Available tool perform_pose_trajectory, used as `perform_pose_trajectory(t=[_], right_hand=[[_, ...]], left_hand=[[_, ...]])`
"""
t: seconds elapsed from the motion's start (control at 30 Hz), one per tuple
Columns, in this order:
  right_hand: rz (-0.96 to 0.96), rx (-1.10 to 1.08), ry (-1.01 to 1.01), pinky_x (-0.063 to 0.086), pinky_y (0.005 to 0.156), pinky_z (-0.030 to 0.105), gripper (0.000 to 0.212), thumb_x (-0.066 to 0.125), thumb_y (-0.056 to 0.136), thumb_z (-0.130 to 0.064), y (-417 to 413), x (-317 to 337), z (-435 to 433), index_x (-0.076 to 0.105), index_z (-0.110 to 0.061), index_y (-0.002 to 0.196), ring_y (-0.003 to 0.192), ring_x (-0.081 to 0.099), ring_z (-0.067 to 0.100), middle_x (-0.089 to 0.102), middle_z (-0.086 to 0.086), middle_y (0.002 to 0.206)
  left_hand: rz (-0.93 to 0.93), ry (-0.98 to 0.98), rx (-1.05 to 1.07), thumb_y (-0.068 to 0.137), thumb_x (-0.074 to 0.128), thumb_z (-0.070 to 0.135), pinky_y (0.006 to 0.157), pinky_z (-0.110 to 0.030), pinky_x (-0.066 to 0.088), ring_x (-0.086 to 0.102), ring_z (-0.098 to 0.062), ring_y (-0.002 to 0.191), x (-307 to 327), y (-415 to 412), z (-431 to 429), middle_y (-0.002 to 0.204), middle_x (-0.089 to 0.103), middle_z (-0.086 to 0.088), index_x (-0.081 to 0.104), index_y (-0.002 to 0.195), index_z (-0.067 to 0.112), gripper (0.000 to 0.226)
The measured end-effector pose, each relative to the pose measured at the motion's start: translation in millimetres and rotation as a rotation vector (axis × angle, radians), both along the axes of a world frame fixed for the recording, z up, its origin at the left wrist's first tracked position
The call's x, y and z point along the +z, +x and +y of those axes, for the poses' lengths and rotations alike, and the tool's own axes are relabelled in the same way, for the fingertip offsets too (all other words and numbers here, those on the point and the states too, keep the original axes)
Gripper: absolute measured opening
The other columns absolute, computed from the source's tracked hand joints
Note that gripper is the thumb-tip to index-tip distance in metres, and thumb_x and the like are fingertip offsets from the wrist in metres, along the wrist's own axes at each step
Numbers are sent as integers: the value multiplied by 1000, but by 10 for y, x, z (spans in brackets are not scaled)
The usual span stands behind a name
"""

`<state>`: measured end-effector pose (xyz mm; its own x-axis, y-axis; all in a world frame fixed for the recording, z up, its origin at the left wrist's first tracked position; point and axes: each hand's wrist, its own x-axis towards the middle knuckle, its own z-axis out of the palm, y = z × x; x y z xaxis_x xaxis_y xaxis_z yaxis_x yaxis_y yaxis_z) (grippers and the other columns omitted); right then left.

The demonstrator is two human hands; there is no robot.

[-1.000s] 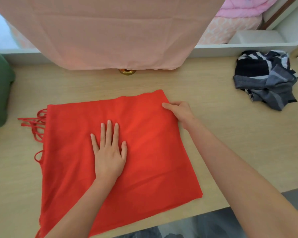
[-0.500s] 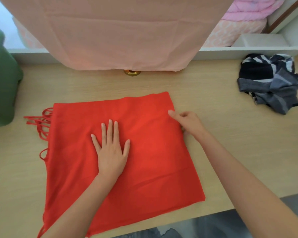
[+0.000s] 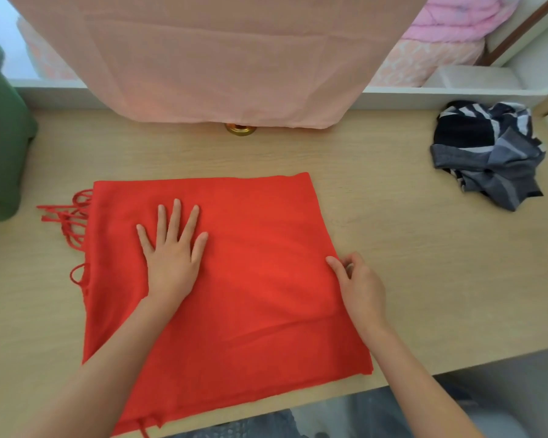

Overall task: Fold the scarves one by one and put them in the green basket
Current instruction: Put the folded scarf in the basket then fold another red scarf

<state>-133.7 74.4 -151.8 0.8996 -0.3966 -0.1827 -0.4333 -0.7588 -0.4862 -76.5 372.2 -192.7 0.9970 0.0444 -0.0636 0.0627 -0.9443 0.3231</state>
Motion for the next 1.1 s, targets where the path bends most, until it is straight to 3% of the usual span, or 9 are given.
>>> perform_pose_trajectory(t=[0.1, 0.23, 0.37, 0.53, 0.63, 0.73, 0.83, 0.97, 1.1], right_hand=[[40, -19, 39, 38, 64, 32, 39, 49, 87, -60, -71, 84, 10, 52, -21, 89, 74, 59, 21, 58, -7, 74], [97, 14, 9, 46, 62, 34, 43, 61, 82, -57, -336, 21, 48, 50, -21, 104, 73, 61, 20, 62, -6, 83], [-22, -7, -97, 43, 57, 35, 33, 57, 88, -46, -489, -84, 17, 56, -13, 93, 70, 65, 32, 66, 4, 73], [23, -39, -105, 42, 57, 33, 33, 54, 88, -52, -504, -17, 29, 51, -19, 85, 68, 64, 28, 60, -3, 67], [40, -51, 21, 44, 64, 34, 34, 52, 89, -54, -356, 90, -53, 59, -21, 84, 72, 61, 21, 63, -5, 74], [72, -84, 250, 51, 72, 42, 25, 60, 89, -44, -10, 47, -241, 61, -22, 78, 73, 63, 22, 67, -1, 75], [91, -48, 335, 54, 70, 51, 23, 67, 84, -43, 247, -51, -371, 59, -23, 76, 62, 59, 20, 62, -3, 66], [89, 22, 303, 50, 62, 41, 27, 70, 79, -46, 422, -55, -364, 58, -22, 76, 56, 54, 15, 58, -5, 63], [134, 31, 446, 44, 54, 30, 25, 69, 83, -42, 819, 16, -212, 55, -22, 78, 54, 51, 12, 63, 3, 74]], left_hand=[[-107, -185, 20, 99, 18, 43, 120, -45, -2, 8, -17, 149, 161, -126, 71, 158, 25, -3, 37, 147, 18, 58], [-119, -13, -52, 98, 26, 36, 119, -49, 9, 15, -21, 148, 102, -672, 163, 157, 26, -6, 36, 148, 16, 55], [-38, 121, -49, 95, 26, 42, 118, -51, 10, 13, -24, 148, -3, -820, 257, 159, 21, -5, 27, 151, 22, 59], [-20, 125, -57, 94, 27, 43, 118, -52, 8, 12, -24, 148, -15, -710, 267, 159, 21, -5, 30, 150, 21, 61], [-74, 80, -28, 92, 32, 37, 117, -51, 5, 20, -26, 145, 114, -731, 203, 154, 33, -11, 43, 143, 14, 57], [-156, -78, -61, 88, 37, 28, 116, -48, 14, 33, -24, 138, 335, -849, -209, 142, 49, -9, 54, 132, 14, 49], [-112, -74, -218, 90, 39, 30, 114, -51, 17, 31, -24, 141, 392, -1106, -762, 146, 45, -6, 51, 137, 15, 51], [24, 57, -270, 92, 34, 40, 112, -56, 17, 22, -27, 145, 157, -1342, -941, 156, 30, -7, 39, 146, 16, 59], [-20, -4, -200, 88, 35, 30, 111, -52, 19, 38, -28, 137, 208, -1281, -988, 142, 48, -8, 54, 132, 14, 51]])
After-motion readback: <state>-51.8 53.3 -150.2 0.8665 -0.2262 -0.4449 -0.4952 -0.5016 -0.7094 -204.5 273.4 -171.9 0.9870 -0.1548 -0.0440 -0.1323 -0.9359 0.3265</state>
